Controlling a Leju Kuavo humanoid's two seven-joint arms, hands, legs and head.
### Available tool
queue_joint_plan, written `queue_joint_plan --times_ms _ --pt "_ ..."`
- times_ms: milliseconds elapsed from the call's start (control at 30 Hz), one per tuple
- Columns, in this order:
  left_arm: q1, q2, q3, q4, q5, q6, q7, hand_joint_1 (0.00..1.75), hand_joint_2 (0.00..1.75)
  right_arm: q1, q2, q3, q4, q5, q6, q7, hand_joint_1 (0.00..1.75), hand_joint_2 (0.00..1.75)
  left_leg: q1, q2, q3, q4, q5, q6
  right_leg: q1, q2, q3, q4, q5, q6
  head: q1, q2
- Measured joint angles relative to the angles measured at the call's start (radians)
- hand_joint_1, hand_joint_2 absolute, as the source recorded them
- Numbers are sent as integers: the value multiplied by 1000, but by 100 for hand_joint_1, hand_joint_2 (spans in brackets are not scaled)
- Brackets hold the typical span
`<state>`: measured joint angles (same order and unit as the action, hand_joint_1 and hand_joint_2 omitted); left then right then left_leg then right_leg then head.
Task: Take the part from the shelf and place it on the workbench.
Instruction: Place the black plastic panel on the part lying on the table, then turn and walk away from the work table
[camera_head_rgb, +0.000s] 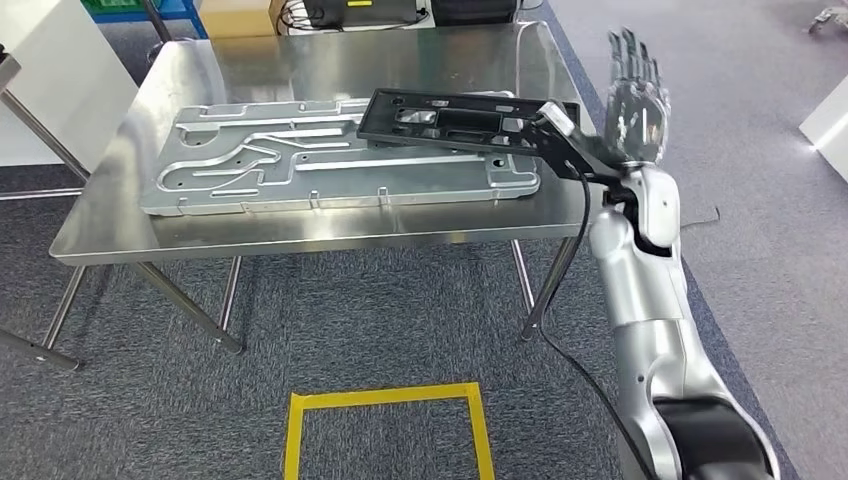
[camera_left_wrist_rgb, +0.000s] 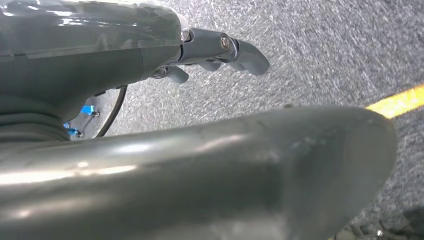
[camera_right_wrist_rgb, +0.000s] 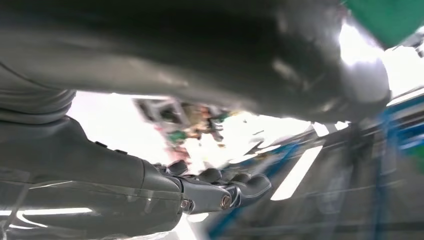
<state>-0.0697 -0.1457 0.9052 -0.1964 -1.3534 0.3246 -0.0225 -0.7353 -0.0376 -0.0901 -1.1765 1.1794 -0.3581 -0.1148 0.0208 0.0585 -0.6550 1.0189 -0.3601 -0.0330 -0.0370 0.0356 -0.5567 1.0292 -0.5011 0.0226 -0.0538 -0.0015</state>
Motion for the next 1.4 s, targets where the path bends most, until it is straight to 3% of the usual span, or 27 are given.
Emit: queue_joint_plan --times_ms 67,167,200,233,267,333,400,467,533,567,600,667,700,733,800,833,867,933,967,1033,1067,1133,1200,1233,1300,1367,1400 --pt "6 0 0 0 6 2 -4 0 0 110 2 -77 -101 -19 -20 -12 0 0 6 -9 -11 24 -37 -8 4 -6 -8 -3 16 -21 0 0" --pt "10 0 0 0 13 5 -5 0 0 265 2 -176 -233 -34 -55 -30 0 0 8 -29 -43 194 -188 -4 13 -12 -35 -3 43 -39 0 0" --pt "10 -1 0 0 15 6 -5 0 0 317 2 -205 -271 -35 -70 -34 0 0 7 -32 -47 256 -220 -1 18 -14 -46 -3 52 -43 0 0" --pt "9 -1 0 0 18 8 -5 0 0 369 2 -231 -305 -35 -88 -38 0 0 4 -34 -39 295 -229 5 26 -18 -57 -3 61 -46 0 0" --pt "8 -1 0 0 21 10 -5 0 0 419 5 -254 -338 -35 -106 -44 0 0 -1 -34 -16 299 -217 14 34 -22 -68 -3 70 -49 0 0" --pt "4 1 0 0 28 13 -6 0 0 507 16 -296 -399 -37 -138 -57 0 0 -21 -31 78 206 -175 52 49 -31 -86 -3 87 -55 0 0" --pt "-4 6 1 -2 33 15 -8 0 0 570 29 -324 -444 -41 -156 -66 0 0 -47 -16 194 47 -182 91 59 -42 -95 -4 104 -56 0 0" --pt "-11 8 1 -5 34 17 -9 0 0 615 38 -343 -477 -51 -161 -72 0 0 -61 -15 246 -47 -199 102 59 -56 -98 -11 125 -50 0 0" --pt "-13 4 3 -5 35 17 -9 0 0 662 51 -360 -509 -68 -169 -84 0 0 -58 -28 236 -71 -174 97 57 -65 -100 -23 141 -40 0 0" --pt "-13 3 5 -5 35 16 -6 0 0 691 62 -368 -524 -81 -177 -92 0 0 -53 -33 226 -79 -156 98 57 -60 -105 -18 124 -33 0 0" --pt "-12 1 8 -5 36 16 -3 0 0 722 75 -376 -536 -98 -185 -102 0 0 -48 -38 213 -87 -138 98 57 -52 -113 5 86 -25 0 0" --pt "-9 1 12 -5 34 14 2 0 0 783 104 -391 -546 -144 -194 -132 0 0 -41 -47 180 -88 -107 98 48 -37 -137 113 -28 -9 0 0" --pt "-7 1 13 -5 33 12 4 0 0 809 121 -397 -541 -171 -193 -155 0 0 -40 -50 160 -85 -94 95 42 -36 -147 180 -65 -3 0 0" --pt "-5 0 13 -5 31 11 4 0 0 830 139 -404 -531 -196 -188 -179 0 0 -38 -53 139 -79 -82 91 37 -36 -150 233 -75 4 0 0" --pt "-4 0 14 -5 27 10 6 0 0 856 177 -423 -491 -240 -175 -232 0 0 -30 -57 93 -61 -61 80 27 -36 -116 255 -27 16 0 0" --pt "-4 0 15 -5 26 11 6 0 0 862 195 -434 -465 -260 -166 -256 0 0 -26 -59 71 -49 -53 73 21 -34 -74 215 0 22 0 0" --pt "-5 1 15 -5 23 12 6 0 0 863 214 -448 -432 -285 -151 -277 0 0 -23 -62 49 -35 -46 66 16 -29 -15 145 4 27 0 0" --pt "-6 3 15 -6 10 17 5 0 0 850 245 -487 -341 -343 -105 -302 0 0 -21 -66 22 -12 -33 51 14 -17 83 5 -32 19 0 0" --pt "-6 3 15 -6 1 19 4 0 0 838 256 -512 -280 -369 -85 -311 0 0 -20 -69 16 -7 -25 45 17 -14 107 -34 -50 10 0 0" --pt "-3 6 14 -6 -14 20 5 0 0 812 266 -575 -131 -399 -68 -340 0 0 -16 -75 10 -5 -12 33 21 -26 102 -42 -44 -15 0 0" --pt "0 8 14 -6 -19 20 8 0 0 796 266 -610 -47 -405 -67 -358 0 0 -13 -76 3 4 -27 28 21 -32 93 -42 -34 -25 0 0" --pt "6 11 14 -6 -27 20 16 0 0 766 257 -675 134 -411 -72 -388 0 0 -8 -71 -20 75 -111 20 21 -43 69 -44 -11 -42 0 0" --pt "7 13 13 -6 -31 19 21 0 0 749 246 -722 275 -411 -80 -397 0 0 -7 -66 -44 200 -208 13 24 -51 39 -42 12 -47 0 0" --pt "8 15 13 -6 -34 19 24 0 0 743 244 -741 336 -410 -76 -390 0 0 -7 -65 -46 253 -226 11 26 -56 22 -39 23 -47 0 0" --pt "9 22 13 -6 -41 17 31 0 0 723 240 -774 452 -408 -39 -340 0 0 -7 -64 -10 276 -192 14 31 -60 -13 -33 45 -46 0 0" --pt "8 29 12 -6 -49 15 38 0 0 705 233 -800 569 -404 24 -249 0 0 -11 -64 93 167 -149 29 35 -61 -40 -29 65 -44 0 0" --pt "7 33 11 -7 -54 15 40 0 0 701 230 -808 619 -403 55 -195 0 0 -16 -62 157 80 -153 38 37 -62 -48 -27 74 -42 0 0"
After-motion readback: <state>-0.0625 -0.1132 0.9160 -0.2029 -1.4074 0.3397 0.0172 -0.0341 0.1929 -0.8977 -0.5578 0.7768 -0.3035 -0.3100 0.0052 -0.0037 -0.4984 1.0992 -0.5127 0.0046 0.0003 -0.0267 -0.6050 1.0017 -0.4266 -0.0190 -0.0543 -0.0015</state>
